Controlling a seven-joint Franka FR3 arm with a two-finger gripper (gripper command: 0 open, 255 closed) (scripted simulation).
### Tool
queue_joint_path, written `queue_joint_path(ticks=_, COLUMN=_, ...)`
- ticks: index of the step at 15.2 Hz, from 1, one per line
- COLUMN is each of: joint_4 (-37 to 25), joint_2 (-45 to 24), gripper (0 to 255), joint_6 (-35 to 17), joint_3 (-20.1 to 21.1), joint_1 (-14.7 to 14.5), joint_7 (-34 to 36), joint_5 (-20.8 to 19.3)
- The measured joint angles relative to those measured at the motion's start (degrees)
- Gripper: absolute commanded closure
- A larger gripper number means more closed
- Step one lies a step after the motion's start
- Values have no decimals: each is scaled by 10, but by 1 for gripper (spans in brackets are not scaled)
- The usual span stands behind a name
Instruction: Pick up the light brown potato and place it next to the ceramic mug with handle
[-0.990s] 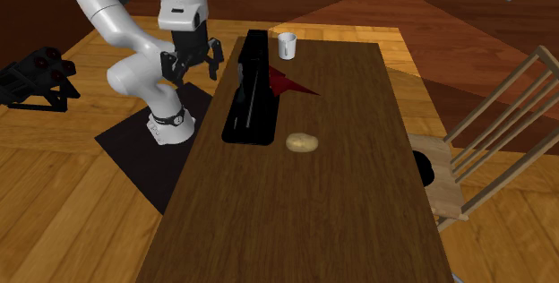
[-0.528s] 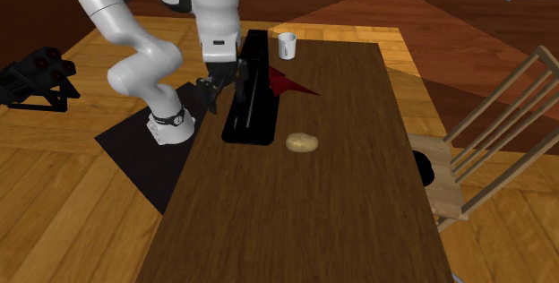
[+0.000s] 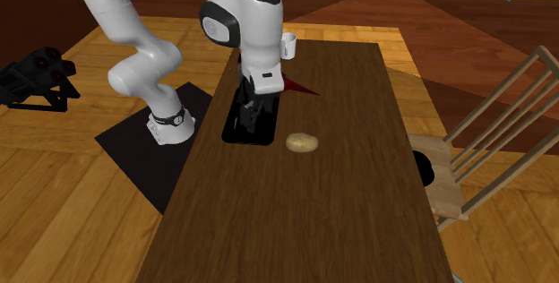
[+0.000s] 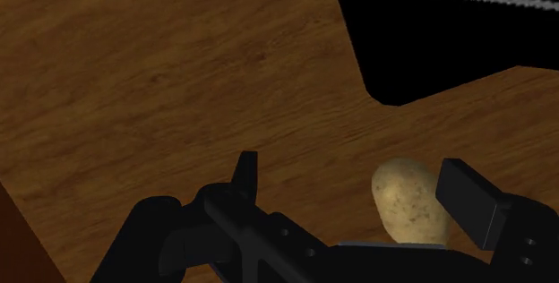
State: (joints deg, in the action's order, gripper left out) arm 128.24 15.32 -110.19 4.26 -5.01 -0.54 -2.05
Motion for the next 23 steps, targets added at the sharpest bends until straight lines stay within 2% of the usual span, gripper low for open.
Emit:
queue_joint_path(ticks=7, joint_4=-72, joint_2=-141, gripper=0, joint_6=-51, joint_3=21, joint_1=-25, joint_7=-25, joint_5=19)
queue_joint_path(ticks=13, joint_4=-160, joint_2=-260, gripper=0, joint_6=-67, joint_3=37, joint_1=-41, joint_7=-52, joint_5=27)
queue_joint_path(ticks=23, joint_4=-147, joint_2=-306, gripper=0, joint_6=-122, joint_3=40, joint_1=-46, joint_7=-54, joint_5=24)
